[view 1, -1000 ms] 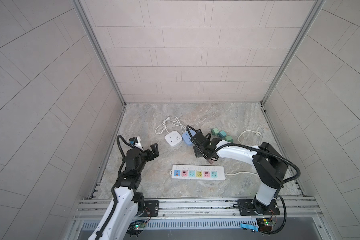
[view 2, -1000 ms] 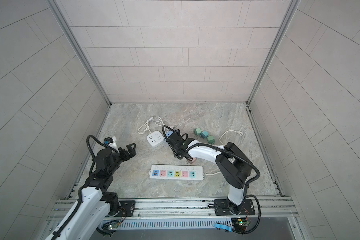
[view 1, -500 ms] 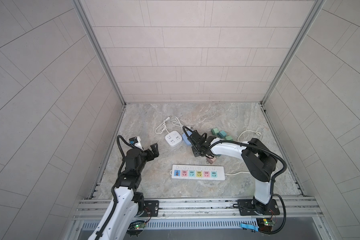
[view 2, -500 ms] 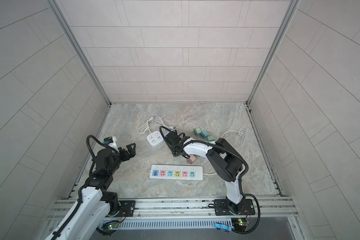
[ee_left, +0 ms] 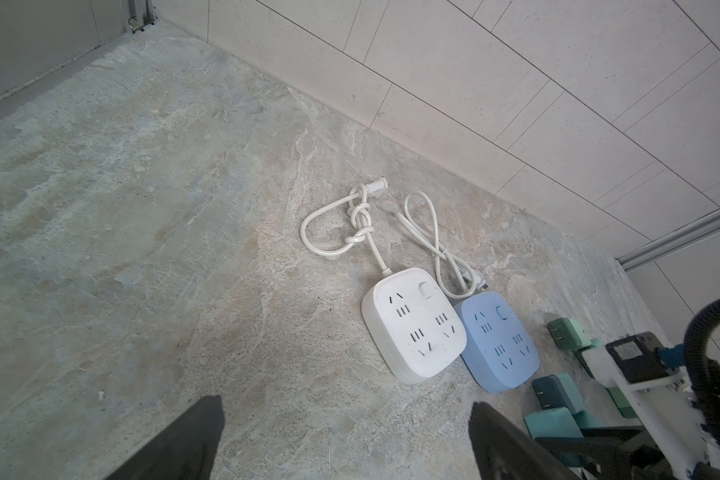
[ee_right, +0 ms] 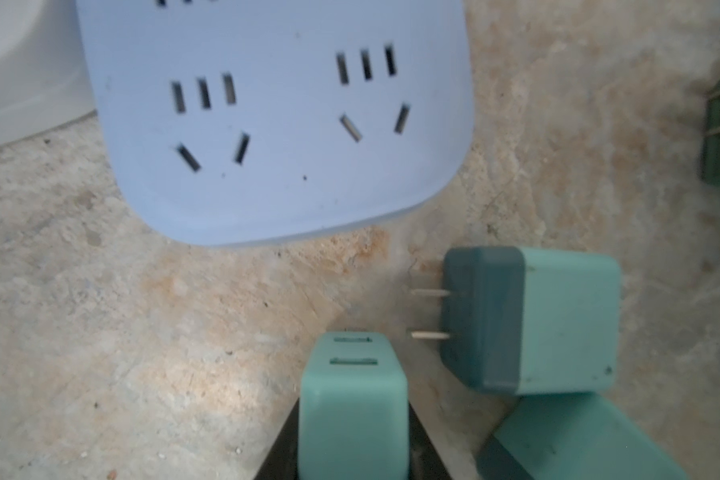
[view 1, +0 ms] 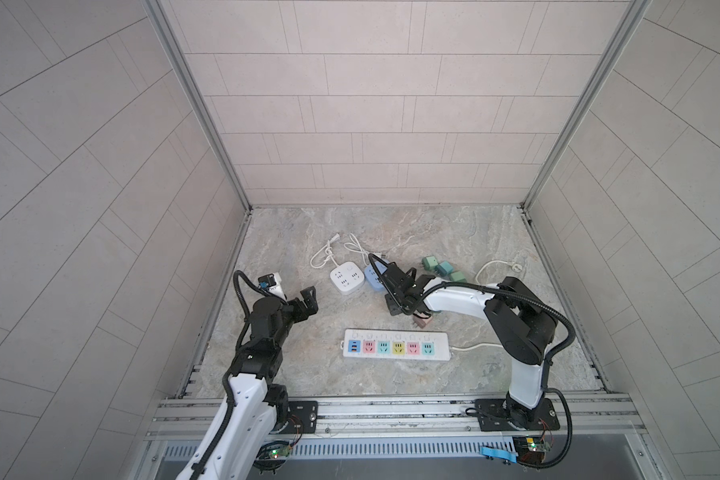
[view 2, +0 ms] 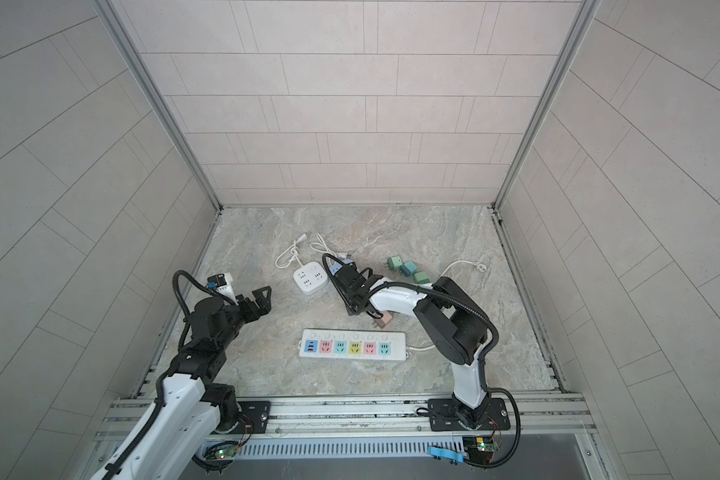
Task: Insert the plug
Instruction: 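Close the right gripper on the teal adapter and lift it, then carry the teal adapter over the power strip while the left gripper approaches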
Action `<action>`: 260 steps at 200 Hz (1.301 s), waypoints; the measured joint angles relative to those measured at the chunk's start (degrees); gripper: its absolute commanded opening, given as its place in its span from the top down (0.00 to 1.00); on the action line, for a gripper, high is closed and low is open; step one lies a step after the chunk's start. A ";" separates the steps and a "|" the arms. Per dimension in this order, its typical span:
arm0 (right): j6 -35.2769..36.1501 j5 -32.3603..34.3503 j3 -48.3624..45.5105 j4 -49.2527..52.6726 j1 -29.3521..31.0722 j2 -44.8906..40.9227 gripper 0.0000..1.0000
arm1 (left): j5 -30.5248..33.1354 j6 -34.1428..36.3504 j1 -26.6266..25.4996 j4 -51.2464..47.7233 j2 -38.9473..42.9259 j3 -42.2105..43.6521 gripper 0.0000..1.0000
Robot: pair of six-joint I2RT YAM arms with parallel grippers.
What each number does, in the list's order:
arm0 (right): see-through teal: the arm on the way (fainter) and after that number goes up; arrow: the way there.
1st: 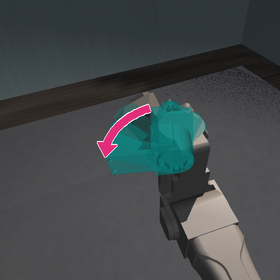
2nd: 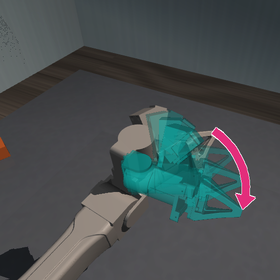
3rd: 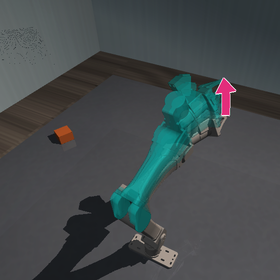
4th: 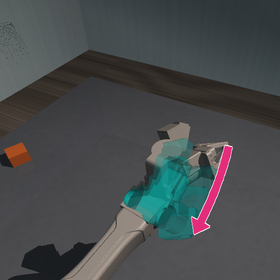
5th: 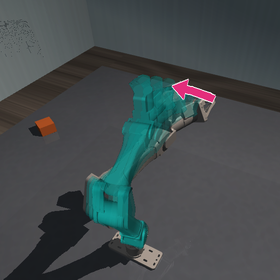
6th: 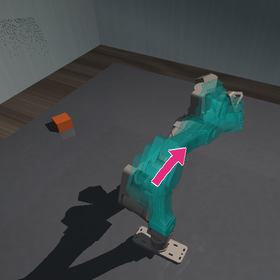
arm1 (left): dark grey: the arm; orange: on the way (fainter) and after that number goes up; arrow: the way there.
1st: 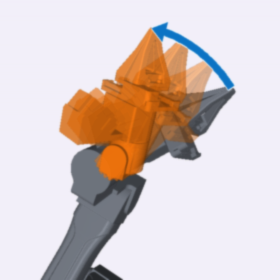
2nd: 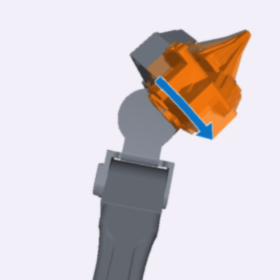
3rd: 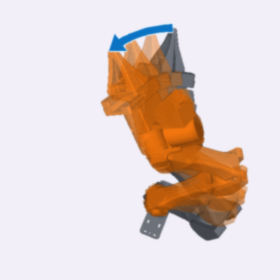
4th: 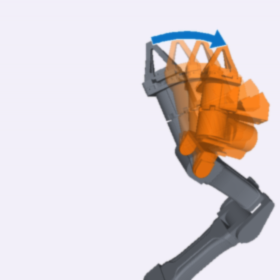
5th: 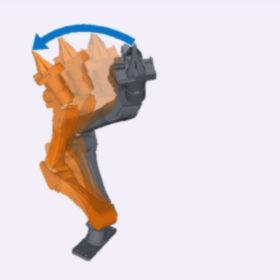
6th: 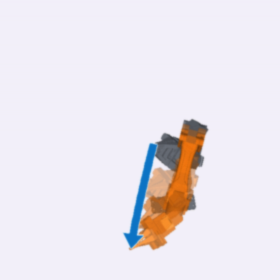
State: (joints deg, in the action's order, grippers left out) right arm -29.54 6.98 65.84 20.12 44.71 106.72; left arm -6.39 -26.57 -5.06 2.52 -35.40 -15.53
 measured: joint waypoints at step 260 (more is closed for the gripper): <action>36.00 -19.82 -38.47 -29.64 0.39 -60.15 1.00 | -36.98 23.91 -24.48 9.81 -17.49 -21.94 0.07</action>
State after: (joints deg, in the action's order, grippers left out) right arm 6.46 -12.84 27.38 -9.52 45.10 46.57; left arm -43.38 -2.66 -29.54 12.34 -52.88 -37.47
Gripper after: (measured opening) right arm 0.309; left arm 0.930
